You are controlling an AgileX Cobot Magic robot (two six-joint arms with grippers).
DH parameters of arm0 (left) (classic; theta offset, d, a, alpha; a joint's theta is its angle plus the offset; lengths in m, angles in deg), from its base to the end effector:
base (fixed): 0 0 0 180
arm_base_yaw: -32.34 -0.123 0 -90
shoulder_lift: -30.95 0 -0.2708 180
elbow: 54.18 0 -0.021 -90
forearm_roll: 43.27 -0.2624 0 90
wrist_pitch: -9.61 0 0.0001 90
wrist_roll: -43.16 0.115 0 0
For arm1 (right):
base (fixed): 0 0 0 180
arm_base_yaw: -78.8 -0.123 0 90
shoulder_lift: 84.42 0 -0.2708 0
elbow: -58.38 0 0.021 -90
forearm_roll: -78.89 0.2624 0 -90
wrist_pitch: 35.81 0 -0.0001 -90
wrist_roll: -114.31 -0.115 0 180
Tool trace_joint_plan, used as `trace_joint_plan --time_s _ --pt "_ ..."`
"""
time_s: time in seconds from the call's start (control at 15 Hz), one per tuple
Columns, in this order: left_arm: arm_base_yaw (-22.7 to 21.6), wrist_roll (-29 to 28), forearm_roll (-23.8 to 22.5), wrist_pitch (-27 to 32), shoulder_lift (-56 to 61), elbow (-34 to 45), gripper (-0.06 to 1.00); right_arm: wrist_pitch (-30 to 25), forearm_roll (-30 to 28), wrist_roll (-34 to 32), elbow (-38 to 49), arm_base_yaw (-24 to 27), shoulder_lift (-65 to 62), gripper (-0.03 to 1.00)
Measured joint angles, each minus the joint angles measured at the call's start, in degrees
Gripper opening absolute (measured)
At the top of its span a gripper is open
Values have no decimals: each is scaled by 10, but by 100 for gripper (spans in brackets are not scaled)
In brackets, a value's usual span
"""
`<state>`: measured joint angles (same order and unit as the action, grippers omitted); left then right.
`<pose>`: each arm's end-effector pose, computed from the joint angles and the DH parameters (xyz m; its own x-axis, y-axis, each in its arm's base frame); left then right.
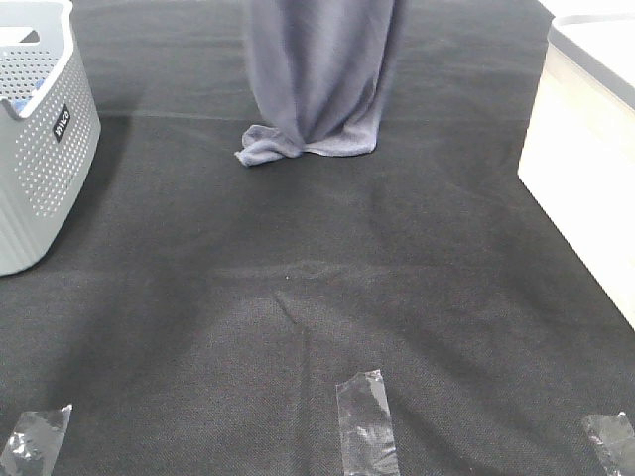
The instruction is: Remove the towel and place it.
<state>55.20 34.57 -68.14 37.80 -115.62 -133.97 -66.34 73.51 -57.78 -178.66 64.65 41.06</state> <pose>0.5354 -0.2009 0.3895 0.0043 0.2489 -0.9685 0.2026 0.9482 0.2446 0.4929 0.1186 0.4417 -0.1026 -0.2497 -0.9629 -0.2263 0.9485 -0.2218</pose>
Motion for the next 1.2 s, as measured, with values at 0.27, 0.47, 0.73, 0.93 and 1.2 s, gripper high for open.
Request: trace_joint_plan --time_s 0.27,0.47,0.73,0.93,1.2 --pt "5 86 160 246 44 0 0 -166 45 0 1 3 -26 2" --pt "5 86 193 366 96 0 0 -267 86 0 1 3 -57 2" --pt "8 100 220 407 163 19 0 -383 112 5 1 2 -97 2" --pt "8 117 219 407 235 148 0 -385 140 5 17 2 -109 2" --pt "13 129 202 403 366 314 0 -385 182 9 139 -5 -179 2"
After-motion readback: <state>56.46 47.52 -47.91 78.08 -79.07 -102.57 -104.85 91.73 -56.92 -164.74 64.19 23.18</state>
